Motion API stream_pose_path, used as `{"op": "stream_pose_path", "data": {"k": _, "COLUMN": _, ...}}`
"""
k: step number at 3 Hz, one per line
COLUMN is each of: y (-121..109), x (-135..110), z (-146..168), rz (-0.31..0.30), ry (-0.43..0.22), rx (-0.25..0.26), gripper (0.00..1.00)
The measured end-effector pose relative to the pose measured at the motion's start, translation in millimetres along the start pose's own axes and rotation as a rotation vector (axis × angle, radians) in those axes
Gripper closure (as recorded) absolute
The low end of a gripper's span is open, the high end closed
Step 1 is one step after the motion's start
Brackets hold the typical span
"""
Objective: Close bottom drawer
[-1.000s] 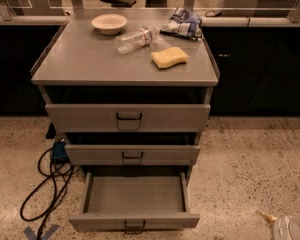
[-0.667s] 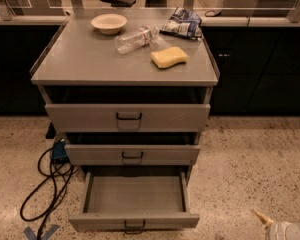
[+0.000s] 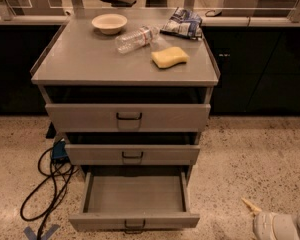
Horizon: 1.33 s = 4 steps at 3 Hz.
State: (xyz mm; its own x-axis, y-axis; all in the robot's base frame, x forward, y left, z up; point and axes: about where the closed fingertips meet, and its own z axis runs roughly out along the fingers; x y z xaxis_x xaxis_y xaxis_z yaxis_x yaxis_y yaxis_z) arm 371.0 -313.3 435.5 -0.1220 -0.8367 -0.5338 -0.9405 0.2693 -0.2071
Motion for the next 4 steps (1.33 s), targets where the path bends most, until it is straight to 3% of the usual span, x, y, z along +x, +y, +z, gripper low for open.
{"op": "stream_pose_path", "data": {"k": 1, "y": 0.1, "x": 0.2, "z": 0.2, "rz": 0.000, "ry": 0.000, "rx": 0.000, "gripper": 0.00}}
{"op": "stream_pose_path", "data": {"k": 2, "y": 10.6, "x": 20.7, "z": 20.3, "rz": -0.001, "ry": 0.002, "rx": 0.008, "gripper": 0.00}}
{"op": "stream_pose_path", "data": {"k": 3, "y": 13.7, "x": 59.4, "z": 62.1, "rz": -0.049, "ry": -0.024, "rx": -0.005, "gripper": 0.00}}
{"op": "stream_pose_path", "data": {"k": 4, "y": 12.3, "x": 89.4, "z": 125.4, "rz": -0.102, "ry": -0.090, "rx": -0.079, "gripper": 0.00}}
